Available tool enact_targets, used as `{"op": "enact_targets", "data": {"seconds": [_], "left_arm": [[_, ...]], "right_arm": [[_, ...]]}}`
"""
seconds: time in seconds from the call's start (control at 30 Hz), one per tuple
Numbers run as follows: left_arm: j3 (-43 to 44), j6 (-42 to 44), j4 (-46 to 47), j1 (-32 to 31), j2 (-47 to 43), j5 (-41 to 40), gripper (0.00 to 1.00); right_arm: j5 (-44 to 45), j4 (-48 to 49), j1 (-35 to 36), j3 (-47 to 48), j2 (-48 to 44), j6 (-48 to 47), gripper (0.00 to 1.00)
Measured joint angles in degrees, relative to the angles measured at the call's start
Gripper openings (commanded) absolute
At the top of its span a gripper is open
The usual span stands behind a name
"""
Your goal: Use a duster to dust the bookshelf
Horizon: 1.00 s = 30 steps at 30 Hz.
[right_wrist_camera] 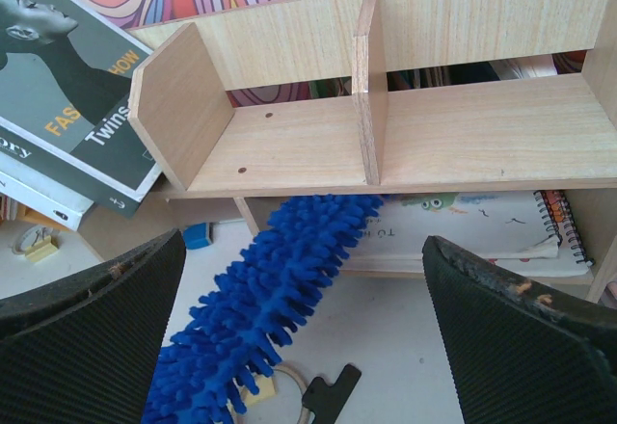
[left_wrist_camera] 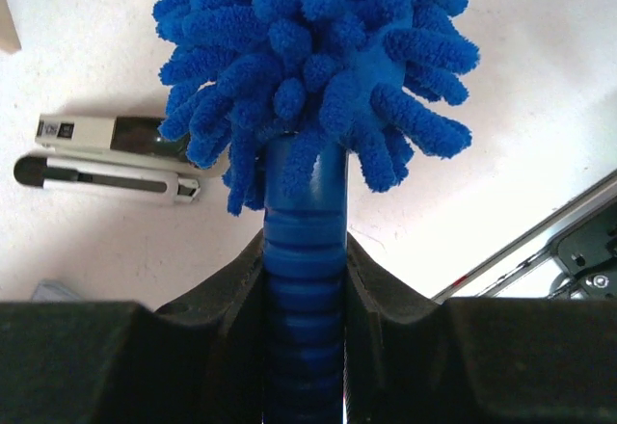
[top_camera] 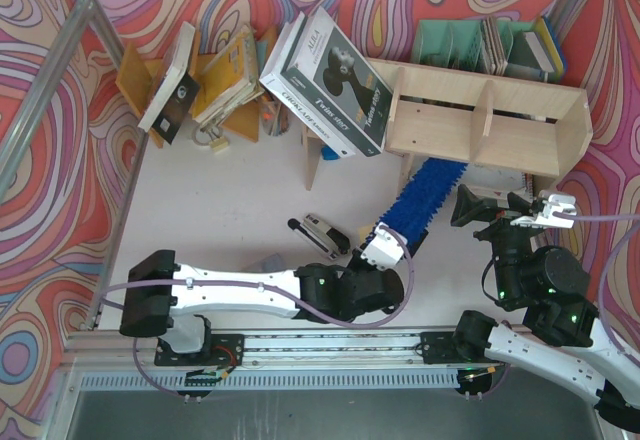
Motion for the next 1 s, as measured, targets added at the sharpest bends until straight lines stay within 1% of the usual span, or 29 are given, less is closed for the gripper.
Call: {"op": "enact_targets", "data": {"seconds": [0.2,0.37,0.53,0.63,0.73,1.0], "left_arm": [[-4.6,-7.5,-1.1,-0.1,-1.3,-2.8,0.00],[-6.4,-10.6,-1.7,-0.9,-3.7,-3.0,0.00],[-6.4,-11.1,-1.2,-0.9,-3.7,-2.4,0.00],[-4.7,-11.0,-1.4,-0.9,-1.6,-2.4,0.00],[-2.5,-10.8,-1.4,-1.0,0.5,-3.2,0.00],[-1.1,-9.1,-1.2,-1.7,0.5,-5.4,0.00]], "right_arm": [[0.0,0.0,0.0,0.0,0.0,0.0,0.99],[0.0,0.0,0.0,0.0,0.0,0.0,0.99],[0.0,0.0,0.0,0.0,0.0,0.0,0.99],[-0.1,0.0,0.0,0.0,0.0,0.1,0.99],[-0.2,0.0,0.0,0.0,0.0,0.1,0.99],[-0.2,0.0,0.0,0.0,0.0,0.5,0.99]]}}
